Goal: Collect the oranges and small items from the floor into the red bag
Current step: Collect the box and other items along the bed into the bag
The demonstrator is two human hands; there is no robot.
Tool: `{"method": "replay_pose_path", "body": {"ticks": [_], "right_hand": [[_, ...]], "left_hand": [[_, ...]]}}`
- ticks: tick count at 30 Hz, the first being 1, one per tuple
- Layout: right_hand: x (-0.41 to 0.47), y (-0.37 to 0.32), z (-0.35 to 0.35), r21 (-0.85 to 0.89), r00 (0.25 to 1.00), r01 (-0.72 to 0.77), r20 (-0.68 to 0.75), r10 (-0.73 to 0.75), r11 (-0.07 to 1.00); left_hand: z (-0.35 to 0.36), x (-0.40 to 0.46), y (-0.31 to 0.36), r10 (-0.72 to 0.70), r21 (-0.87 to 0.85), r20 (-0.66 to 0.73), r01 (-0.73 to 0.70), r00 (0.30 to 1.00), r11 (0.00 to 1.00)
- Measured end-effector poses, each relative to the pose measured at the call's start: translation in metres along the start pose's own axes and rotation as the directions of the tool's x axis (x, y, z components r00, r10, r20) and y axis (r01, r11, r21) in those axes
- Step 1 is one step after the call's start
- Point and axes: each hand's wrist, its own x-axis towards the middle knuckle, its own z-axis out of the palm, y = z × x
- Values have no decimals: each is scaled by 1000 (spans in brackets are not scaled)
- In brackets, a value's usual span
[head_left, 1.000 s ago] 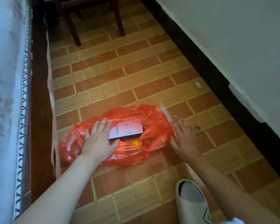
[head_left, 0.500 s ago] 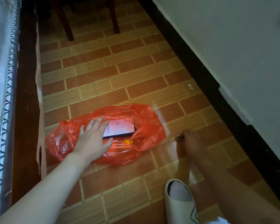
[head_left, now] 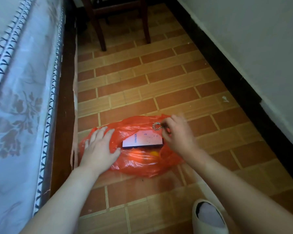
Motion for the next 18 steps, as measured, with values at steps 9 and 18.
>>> {"method": "replay_pose_path", "body": {"ticks": [9, 18], "right_hand": [[-11, -26, 72, -258, 859, 208, 509, -50, 944], [-37, -7, 39, -168, 955, 109, 290, -57, 980]], "left_hand": [[9, -2, 12, 45, 29, 47, -46, 998, 999], [13, -1, 13, 45, 81, 26, -47, 999, 996]]}}
